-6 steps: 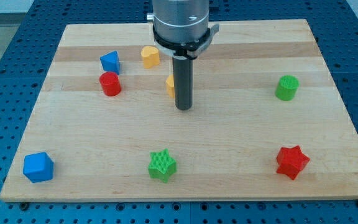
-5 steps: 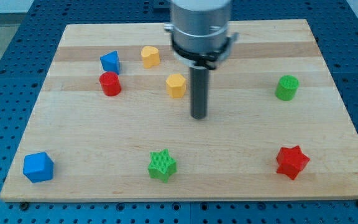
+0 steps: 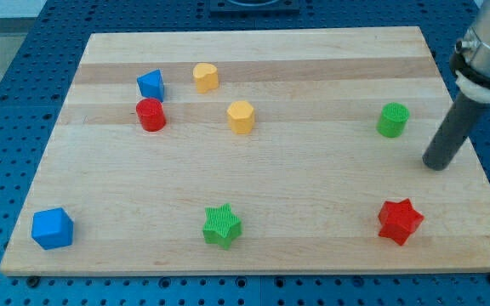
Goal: Move your arm to the right of the green circle
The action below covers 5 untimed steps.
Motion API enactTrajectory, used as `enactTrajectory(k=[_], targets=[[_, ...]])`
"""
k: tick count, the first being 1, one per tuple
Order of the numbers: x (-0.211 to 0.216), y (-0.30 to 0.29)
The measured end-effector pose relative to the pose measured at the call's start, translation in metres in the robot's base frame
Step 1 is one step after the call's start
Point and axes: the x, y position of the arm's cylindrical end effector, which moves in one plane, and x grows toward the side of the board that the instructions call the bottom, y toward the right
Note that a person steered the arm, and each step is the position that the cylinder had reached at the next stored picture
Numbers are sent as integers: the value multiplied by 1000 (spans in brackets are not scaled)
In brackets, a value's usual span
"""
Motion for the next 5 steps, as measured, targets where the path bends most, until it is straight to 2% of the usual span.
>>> enactTrajectory(k=[1,2,4,5], targets=[[-47,0],[-58,0],[-30,10],[-30,10]])
